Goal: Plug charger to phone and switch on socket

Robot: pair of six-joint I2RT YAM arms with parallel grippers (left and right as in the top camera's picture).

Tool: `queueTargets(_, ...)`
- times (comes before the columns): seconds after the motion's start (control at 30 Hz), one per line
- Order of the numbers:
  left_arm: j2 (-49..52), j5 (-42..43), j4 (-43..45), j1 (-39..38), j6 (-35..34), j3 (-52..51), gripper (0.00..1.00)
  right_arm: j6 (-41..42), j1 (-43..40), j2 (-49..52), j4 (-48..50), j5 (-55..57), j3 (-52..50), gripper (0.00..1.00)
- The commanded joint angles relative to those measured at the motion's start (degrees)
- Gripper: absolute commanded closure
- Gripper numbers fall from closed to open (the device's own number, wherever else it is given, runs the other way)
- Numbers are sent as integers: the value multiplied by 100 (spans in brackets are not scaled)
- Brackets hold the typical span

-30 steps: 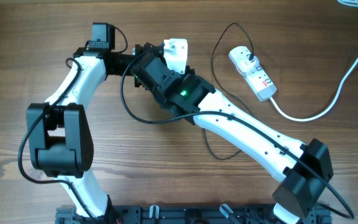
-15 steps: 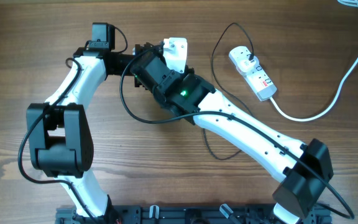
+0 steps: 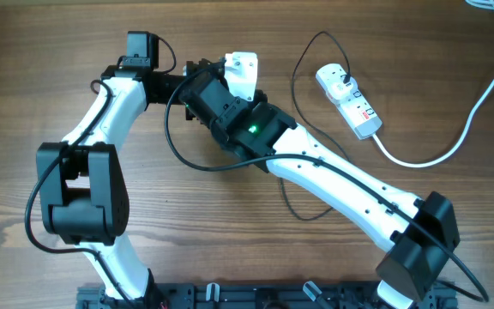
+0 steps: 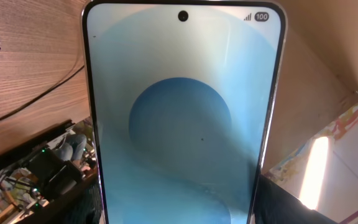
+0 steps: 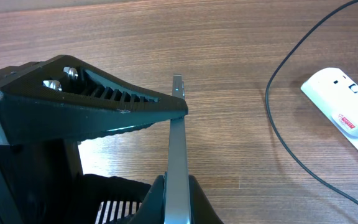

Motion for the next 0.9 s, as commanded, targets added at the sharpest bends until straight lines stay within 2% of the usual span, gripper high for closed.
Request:
queueTargets(0.0, -208, 160, 20, 26, 31, 13, 28, 181, 17, 79, 2, 79, 133, 95)
queueTargets(0.1, -208, 160, 24, 26, 28, 13, 27, 345, 17, 74, 13, 79, 133, 95)
queueTargets(0.3, -208, 157, 151, 26, 26, 13, 18, 643, -26, 61, 35, 107, 136, 95)
queueTargets(0.37, -208, 160, 151, 26, 26, 13, 13, 933, -66, 37, 33, 173, 136, 95)
queueTargets(0.43, -208, 160, 151, 26, 22, 13, 3, 1322, -129, -39, 35, 192, 136, 95)
queueTargets(0.5, -208, 160, 151, 26, -59, 13, 2, 1766, -190, -151, 28, 234, 136, 95)
queueTargets(0.63, -208, 164, 149, 26, -492, 13, 4, 2997, -225, -378, 28, 514, 136, 95)
queueTargets(0.77, -208, 358, 149, 26, -881, 13, 4, 5154, -225, -380, -201, 299, 133, 89)
queueTargets(0.87, -208, 376, 149, 26, -879, 13, 4, 6135, -225, -378, -334, 160, 133, 89)
